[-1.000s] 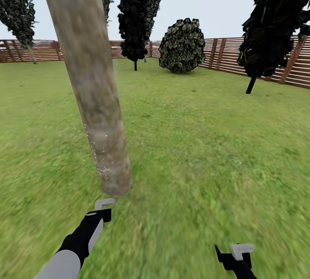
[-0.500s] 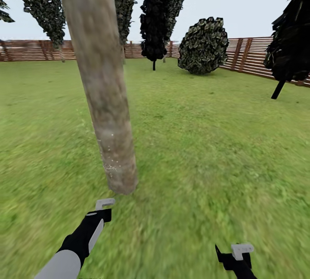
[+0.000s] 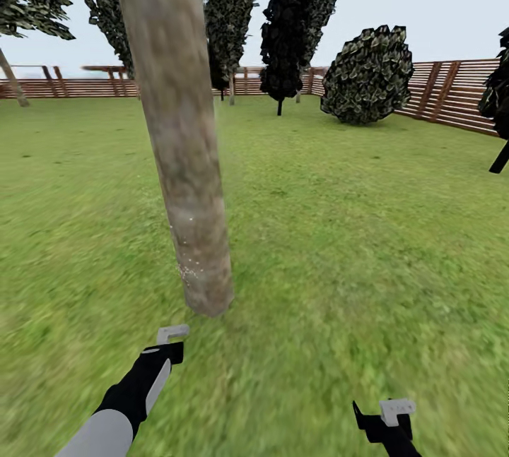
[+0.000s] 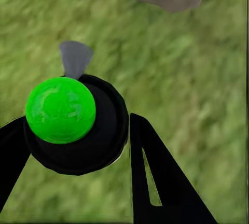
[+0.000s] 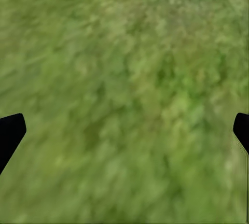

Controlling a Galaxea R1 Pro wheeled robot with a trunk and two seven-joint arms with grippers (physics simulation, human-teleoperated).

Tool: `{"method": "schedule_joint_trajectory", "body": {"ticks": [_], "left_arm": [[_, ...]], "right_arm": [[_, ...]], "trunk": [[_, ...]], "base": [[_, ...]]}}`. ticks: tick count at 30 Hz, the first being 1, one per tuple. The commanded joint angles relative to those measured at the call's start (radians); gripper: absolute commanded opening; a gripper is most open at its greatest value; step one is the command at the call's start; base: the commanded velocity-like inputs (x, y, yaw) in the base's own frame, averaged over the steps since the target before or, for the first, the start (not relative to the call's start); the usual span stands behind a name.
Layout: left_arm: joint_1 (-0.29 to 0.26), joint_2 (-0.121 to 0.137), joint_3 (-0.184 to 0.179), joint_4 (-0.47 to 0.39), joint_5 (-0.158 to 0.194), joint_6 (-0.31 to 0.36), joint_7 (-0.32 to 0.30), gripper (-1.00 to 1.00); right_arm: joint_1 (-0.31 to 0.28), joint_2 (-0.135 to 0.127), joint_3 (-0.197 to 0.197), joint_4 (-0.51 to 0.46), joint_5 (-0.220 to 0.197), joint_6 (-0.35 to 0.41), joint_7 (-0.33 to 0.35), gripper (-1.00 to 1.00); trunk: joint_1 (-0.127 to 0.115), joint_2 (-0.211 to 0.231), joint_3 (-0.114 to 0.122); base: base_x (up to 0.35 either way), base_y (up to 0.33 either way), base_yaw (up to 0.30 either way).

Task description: In the garden, pick up the pesticide atomizer on the floor and spray pesticide onto both trees until each tree trunk is fully covered.

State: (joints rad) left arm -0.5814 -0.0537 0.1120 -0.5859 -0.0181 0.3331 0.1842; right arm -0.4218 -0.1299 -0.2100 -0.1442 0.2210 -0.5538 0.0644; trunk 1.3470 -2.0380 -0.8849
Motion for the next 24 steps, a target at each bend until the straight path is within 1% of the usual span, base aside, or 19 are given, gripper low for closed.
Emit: {"method": "schedule_joint_trajectory", "body": {"ticks": [1, 19, 24], "left_arm": [[0.0, 0.0, 0.0, 0.0, 0.0, 0.0, 0.0, -1.0], [0.0, 0.0, 0.0, 0.0, 0.0, 0.0, 0.0, -1.0], [0.0, 0.0, 0.0, 0.0, 0.0, 0.0, 0.0, -1.0]], "right_arm": [[0.0, 0.001, 0.0, 0.0, 0.0, 0.0, 0.0, 1.0], [0.0, 0.003, 0.0, 0.0, 0.0, 0.0, 0.0, 1.0], [0.0, 0.003, 0.0, 0.0, 0.0, 0.0, 0.0, 1.0]], "trunk": [[0.0, 0.0, 0.0], [0.0, 0.0, 0.0], [0.0, 0.0, 0.0]], "base": [[0.001, -0.269, 0.039], [0.0, -0.27, 0.002], [0.0, -0.27, 0.118]]}}
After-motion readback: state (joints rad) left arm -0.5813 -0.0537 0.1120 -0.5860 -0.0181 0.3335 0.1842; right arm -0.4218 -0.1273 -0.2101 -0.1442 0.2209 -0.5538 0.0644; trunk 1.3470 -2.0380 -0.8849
